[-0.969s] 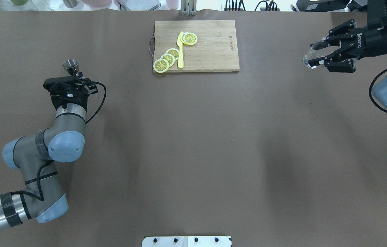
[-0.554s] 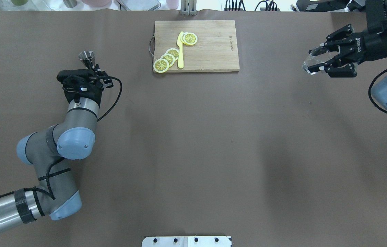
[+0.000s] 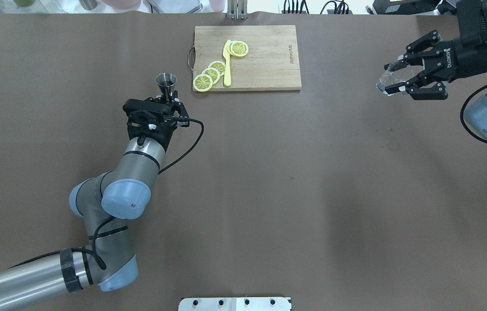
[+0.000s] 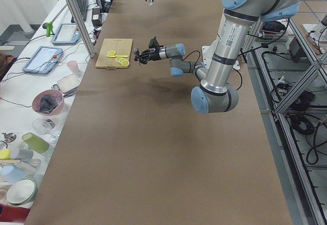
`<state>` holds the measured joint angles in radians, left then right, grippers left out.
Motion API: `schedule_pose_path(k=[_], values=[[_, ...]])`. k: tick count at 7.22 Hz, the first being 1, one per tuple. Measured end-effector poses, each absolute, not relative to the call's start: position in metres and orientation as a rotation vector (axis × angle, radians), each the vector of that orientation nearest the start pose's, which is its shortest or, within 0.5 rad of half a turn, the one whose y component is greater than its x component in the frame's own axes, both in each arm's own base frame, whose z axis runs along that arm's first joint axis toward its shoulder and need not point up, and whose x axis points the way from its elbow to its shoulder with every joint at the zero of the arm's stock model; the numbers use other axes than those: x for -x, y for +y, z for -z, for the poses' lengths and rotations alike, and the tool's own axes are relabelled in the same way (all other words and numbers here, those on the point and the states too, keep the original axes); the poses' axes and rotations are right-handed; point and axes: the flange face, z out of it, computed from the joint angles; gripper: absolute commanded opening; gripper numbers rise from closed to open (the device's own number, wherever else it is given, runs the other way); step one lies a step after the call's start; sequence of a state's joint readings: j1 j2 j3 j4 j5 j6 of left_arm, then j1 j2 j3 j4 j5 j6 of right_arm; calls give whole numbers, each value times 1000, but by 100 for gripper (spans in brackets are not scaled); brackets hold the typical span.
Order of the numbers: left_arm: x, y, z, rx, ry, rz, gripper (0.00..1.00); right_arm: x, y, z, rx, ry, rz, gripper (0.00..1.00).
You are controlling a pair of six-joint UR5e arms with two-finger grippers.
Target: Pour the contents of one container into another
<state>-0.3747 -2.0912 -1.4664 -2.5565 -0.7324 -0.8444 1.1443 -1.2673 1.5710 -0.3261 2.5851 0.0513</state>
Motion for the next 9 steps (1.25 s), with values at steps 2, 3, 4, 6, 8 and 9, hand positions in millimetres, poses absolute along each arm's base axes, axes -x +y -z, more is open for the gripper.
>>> schedule_pose_path(k=[2,3,4,6,8,9], values=[[-549,-408,-263,-1286,855,162,0,180,-528,-348,-1216,-1130,1052,0],[-549,-401,-255,-1330,889,59,0,181,-528,-336,-1222,-1113,1029,0],[-550,-396,-248,-1360,926,-27,0,187,-524,-317,-1227,-1086,1016,0],[-553,-388,-242,-1364,1004,-126,0,207,-503,-274,-1225,-985,1042,0],[-555,-383,-240,-1370,1055,-189,0,229,-484,-244,-1213,-898,1085,0],[-556,-380,-239,-1378,1065,-216,0,246,-477,-234,-1202,-864,1118,0]])
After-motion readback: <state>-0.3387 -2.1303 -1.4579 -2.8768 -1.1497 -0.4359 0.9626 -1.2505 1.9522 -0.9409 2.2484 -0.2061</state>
